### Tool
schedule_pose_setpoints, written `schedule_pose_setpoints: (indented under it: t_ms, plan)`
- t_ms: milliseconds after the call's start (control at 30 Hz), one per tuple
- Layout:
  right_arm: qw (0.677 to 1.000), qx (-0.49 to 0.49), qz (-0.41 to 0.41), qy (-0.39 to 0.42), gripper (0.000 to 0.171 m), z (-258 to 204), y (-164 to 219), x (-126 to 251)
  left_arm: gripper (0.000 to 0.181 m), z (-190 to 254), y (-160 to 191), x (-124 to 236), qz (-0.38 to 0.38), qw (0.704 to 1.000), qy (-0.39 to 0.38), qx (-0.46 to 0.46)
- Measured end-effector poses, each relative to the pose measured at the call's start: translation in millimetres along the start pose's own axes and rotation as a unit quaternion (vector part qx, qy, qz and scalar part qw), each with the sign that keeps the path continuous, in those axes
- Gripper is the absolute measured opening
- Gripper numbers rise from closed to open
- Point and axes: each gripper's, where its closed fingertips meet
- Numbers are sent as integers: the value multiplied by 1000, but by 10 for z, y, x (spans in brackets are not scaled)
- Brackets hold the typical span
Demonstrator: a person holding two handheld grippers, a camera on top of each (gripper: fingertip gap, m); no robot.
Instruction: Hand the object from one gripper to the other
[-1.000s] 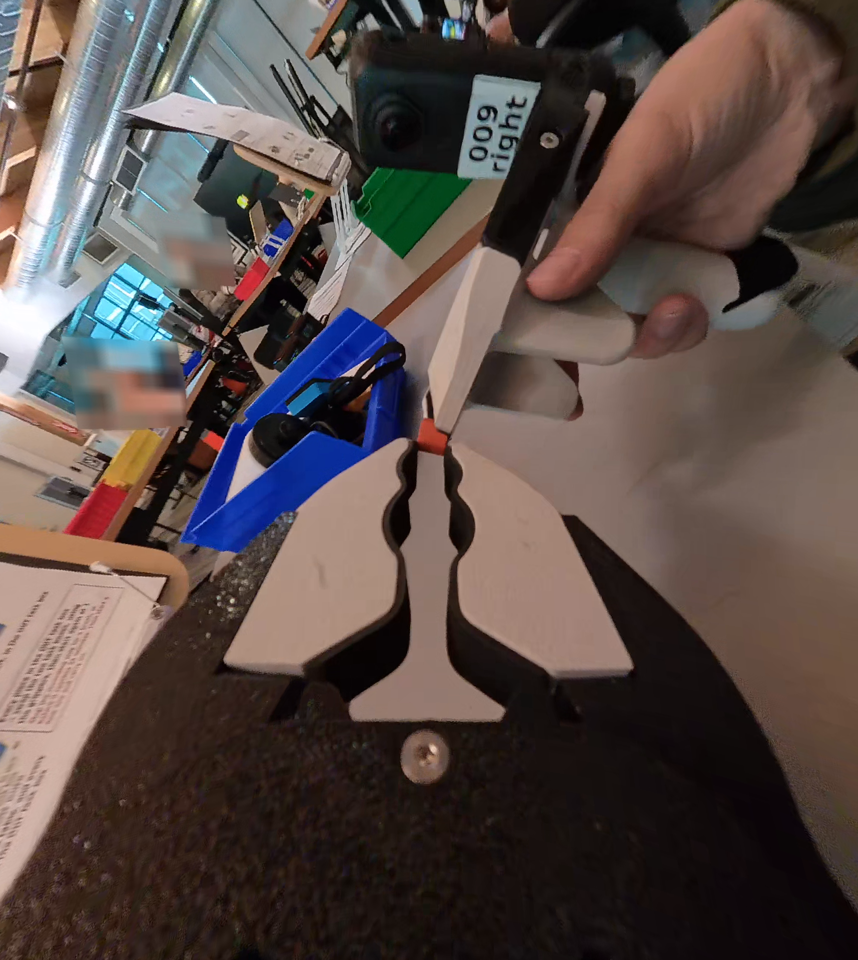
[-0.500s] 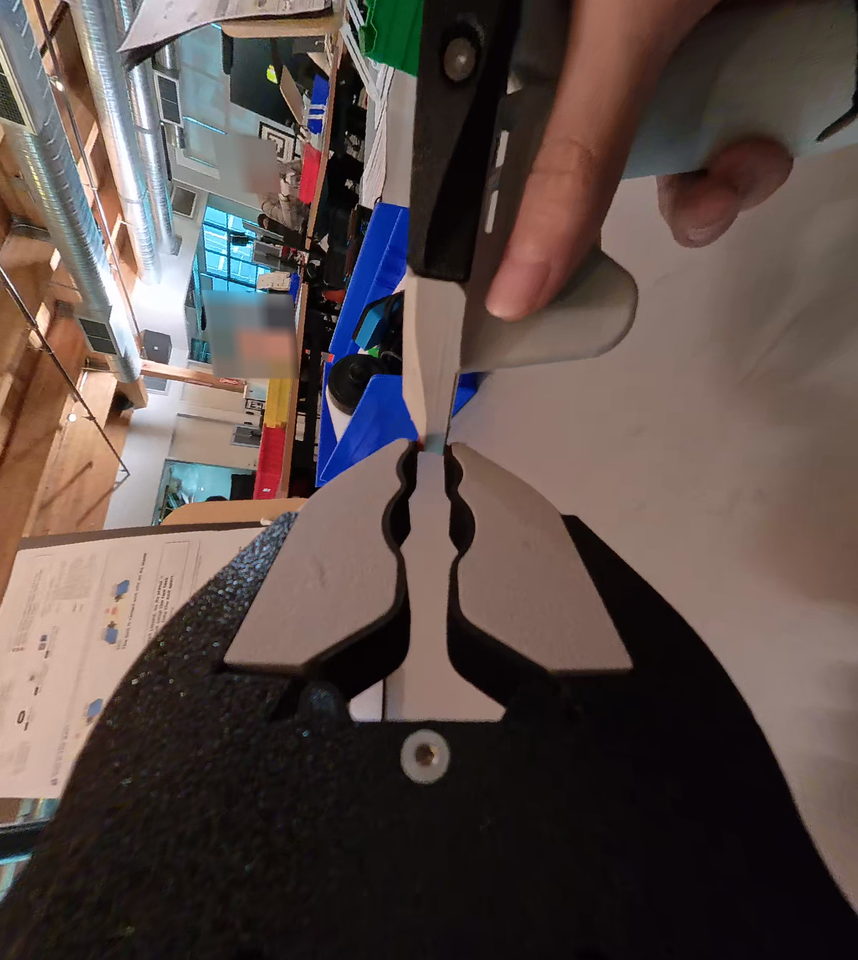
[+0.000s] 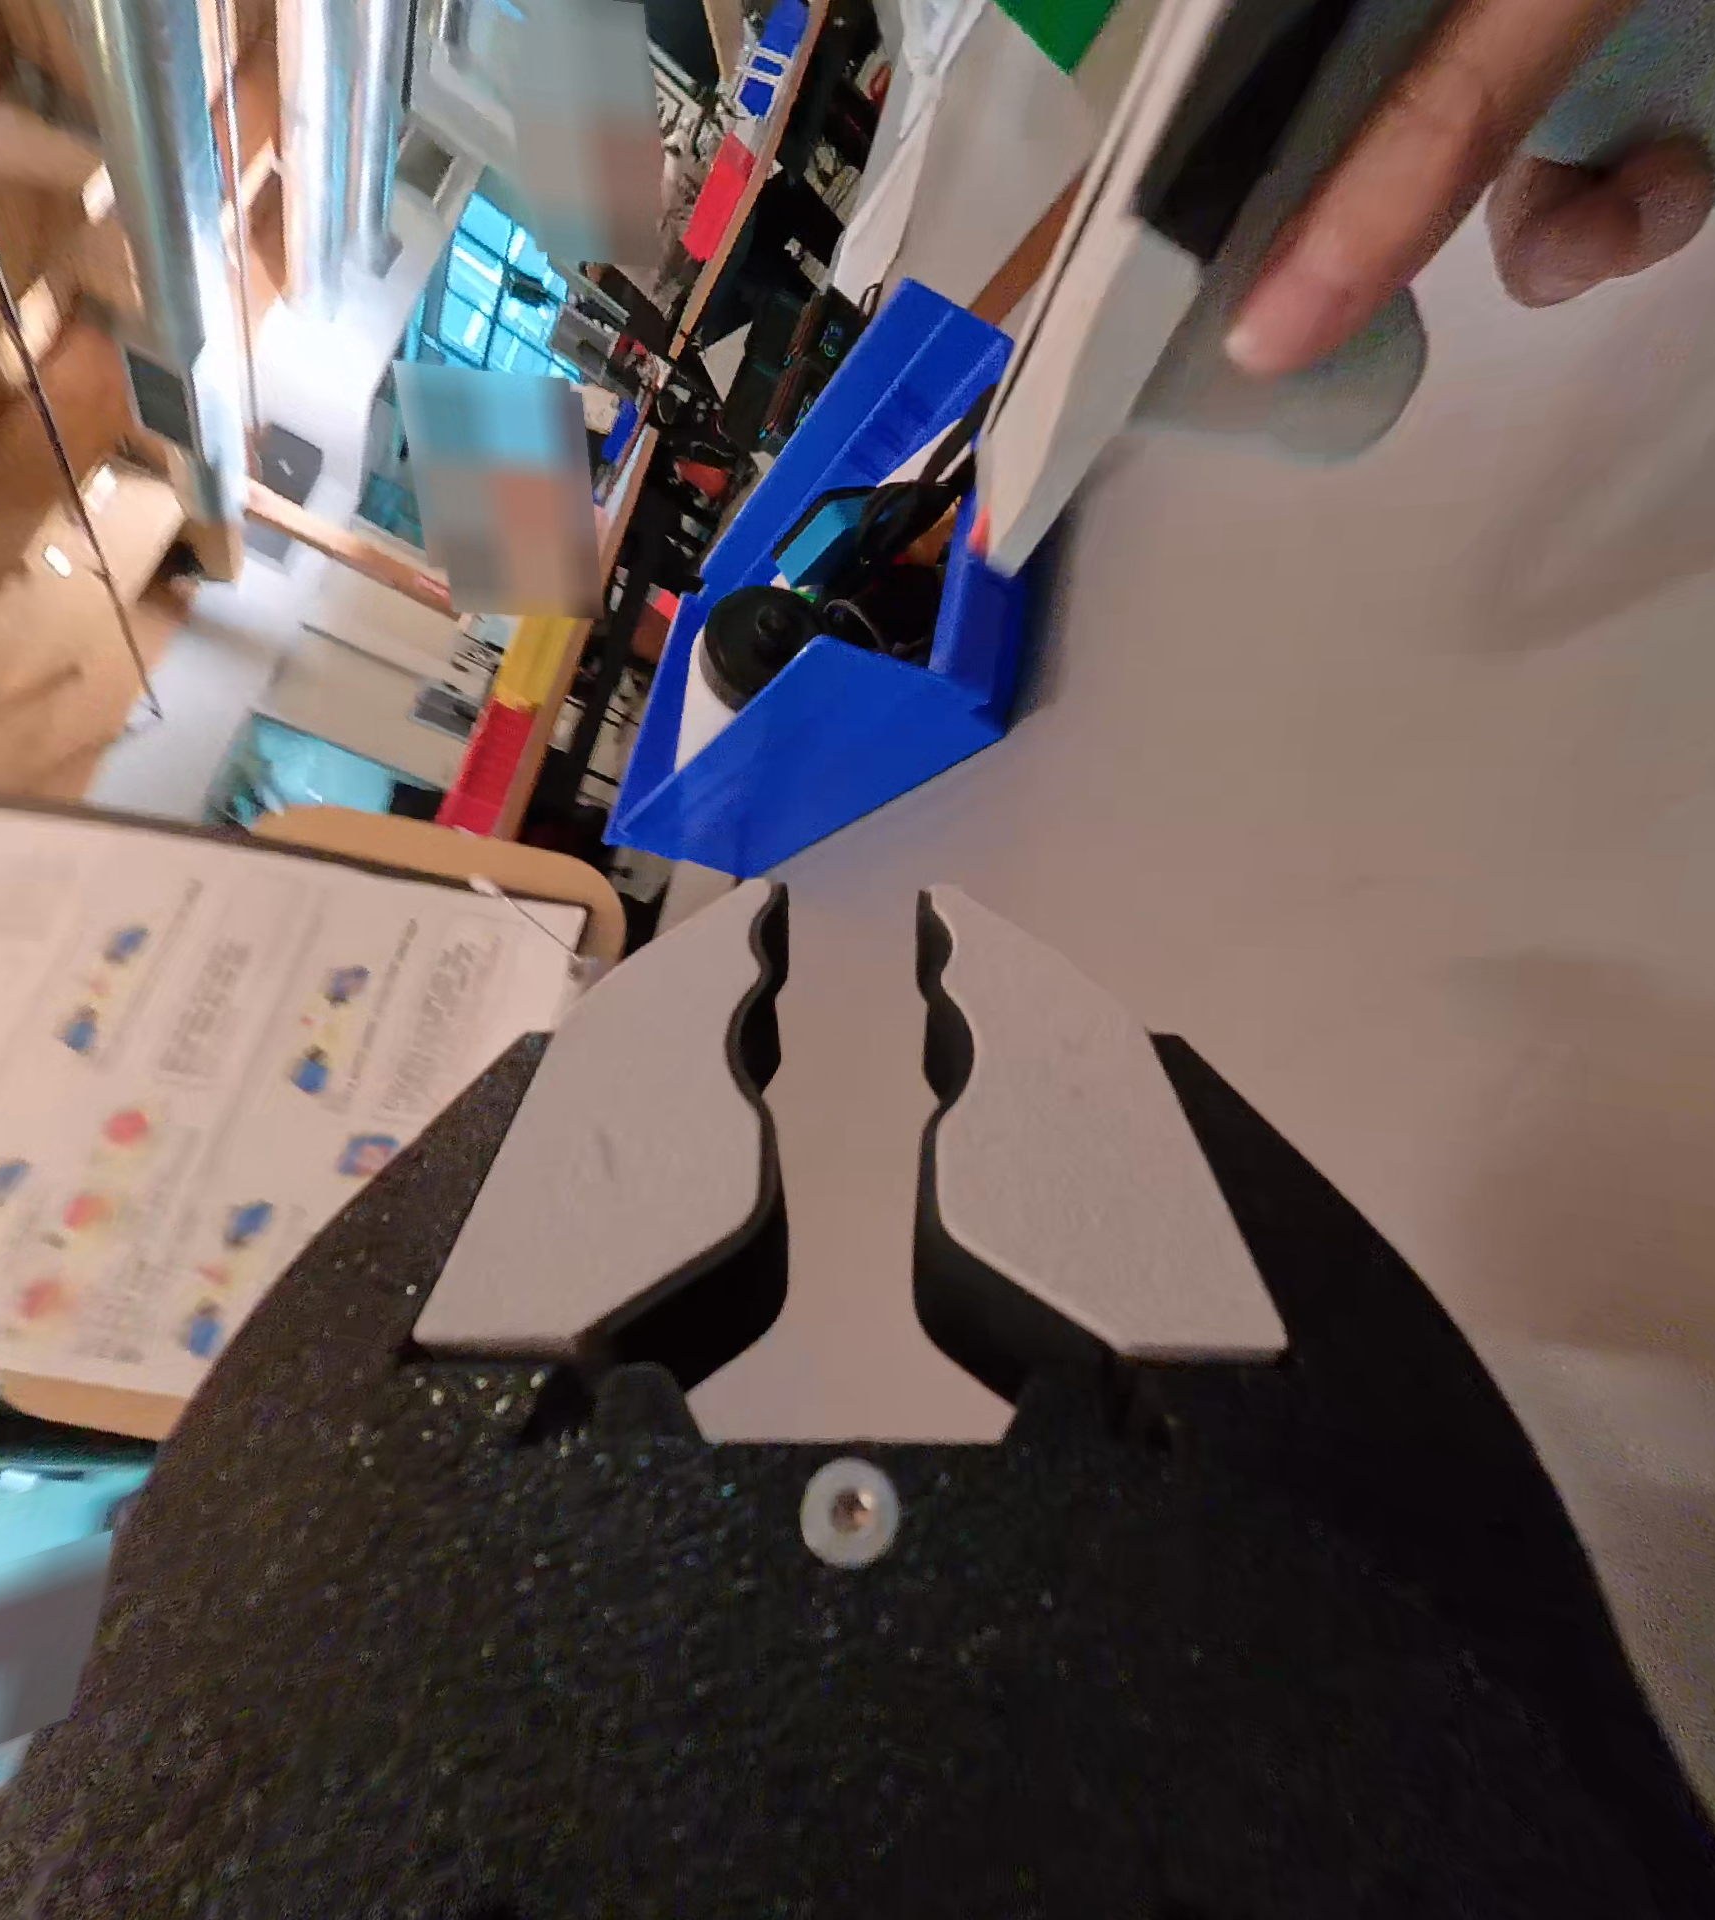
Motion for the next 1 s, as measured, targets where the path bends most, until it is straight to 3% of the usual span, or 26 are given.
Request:
schedule_pose_setpoints:
  t_ms: [33,167,300,500,600,667,800,1000]
  plan:
    - [999,8,-4,32,10,176,-4,69,23,-61,32,18,0,999,3,37]
    - [986,56,-45,147,10,901,10,304,22,-432,227,143,-17,988,-33,153]
    - [960,102,-111,235,10,1683,-67,301,22,-615,435,268,-39,969,-25,244]
    - [931,83,-230,270,10,2605,70,34,22,-712,640,361,-54,941,-8,334]
    - [940,27,-246,234,14,2694,272,-131,22,-718,649,368,-51,941,-5,334]
    - [935,27,-247,252,32,2773,323,-112,22,-699,678,359,-58,943,0,326]
    - [946,18,-188,263,37,2676,180,-33,22,-669,770,326,-71,942,7,328]
    - [973,85,-70,202,43,1586,-67,-62,22,-714,908,318,-71,924,5,375]
Point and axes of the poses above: each gripper's, where its closed fingertips meet, x back along the fingers, y out of its underside, z = x × y across the jaws, and after that the axes turned 11 degrees about x, right-handed
